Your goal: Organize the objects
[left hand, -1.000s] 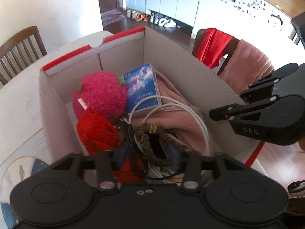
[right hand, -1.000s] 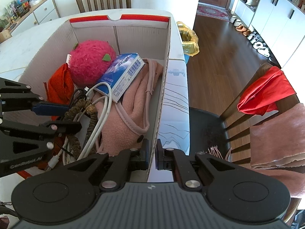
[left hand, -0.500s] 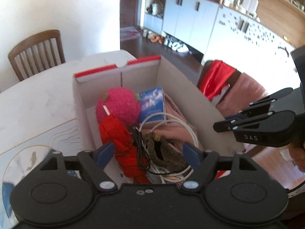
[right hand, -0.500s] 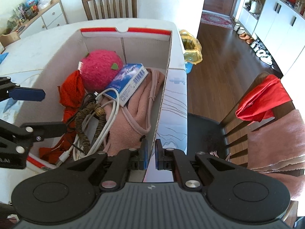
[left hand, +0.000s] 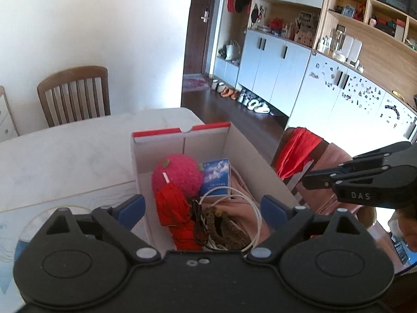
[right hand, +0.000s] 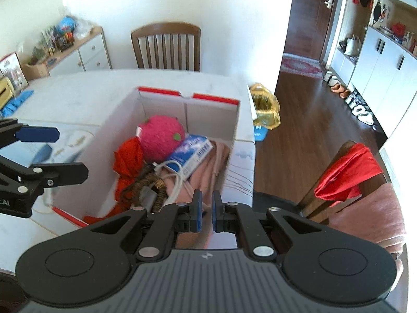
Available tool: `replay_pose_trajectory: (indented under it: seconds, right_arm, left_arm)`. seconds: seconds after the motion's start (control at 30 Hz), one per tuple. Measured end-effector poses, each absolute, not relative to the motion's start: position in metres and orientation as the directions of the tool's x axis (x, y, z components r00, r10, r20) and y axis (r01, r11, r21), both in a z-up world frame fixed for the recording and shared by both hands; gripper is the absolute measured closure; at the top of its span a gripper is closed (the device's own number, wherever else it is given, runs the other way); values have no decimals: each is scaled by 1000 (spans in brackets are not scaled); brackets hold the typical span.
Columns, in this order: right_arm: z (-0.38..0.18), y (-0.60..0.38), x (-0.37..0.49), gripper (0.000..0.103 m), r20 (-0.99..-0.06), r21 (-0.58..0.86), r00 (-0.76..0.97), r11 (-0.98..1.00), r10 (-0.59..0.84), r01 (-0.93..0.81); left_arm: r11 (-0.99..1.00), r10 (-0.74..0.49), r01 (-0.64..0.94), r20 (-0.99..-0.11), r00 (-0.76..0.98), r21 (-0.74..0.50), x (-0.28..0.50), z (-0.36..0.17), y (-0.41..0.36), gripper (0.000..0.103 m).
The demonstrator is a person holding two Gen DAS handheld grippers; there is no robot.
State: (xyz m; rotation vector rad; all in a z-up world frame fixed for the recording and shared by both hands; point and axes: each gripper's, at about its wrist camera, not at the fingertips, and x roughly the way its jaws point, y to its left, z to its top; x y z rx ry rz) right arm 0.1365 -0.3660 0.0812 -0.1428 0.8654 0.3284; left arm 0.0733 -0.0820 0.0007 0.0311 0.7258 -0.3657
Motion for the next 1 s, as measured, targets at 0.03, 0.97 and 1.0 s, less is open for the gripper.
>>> replay_pose_trajectory:
  seconds: [0.03,0.97,1.0]
  right_arm:
    - [84,-365,133,97,-758,11,612,943,226,-334]
    - [108,-328,45,35,-622,62,741,959,254,-276]
    - [108,-326,42,29,-617,62,744,958,257,-279]
  left_arm:
    - [936,-318,337,-651,690,-100,71,2,-80,8]
    - [943,-320,305,-621,716,-135,25,3,-37,1]
    - [942,-321,307,-621,715,-134,25,3,-36,1]
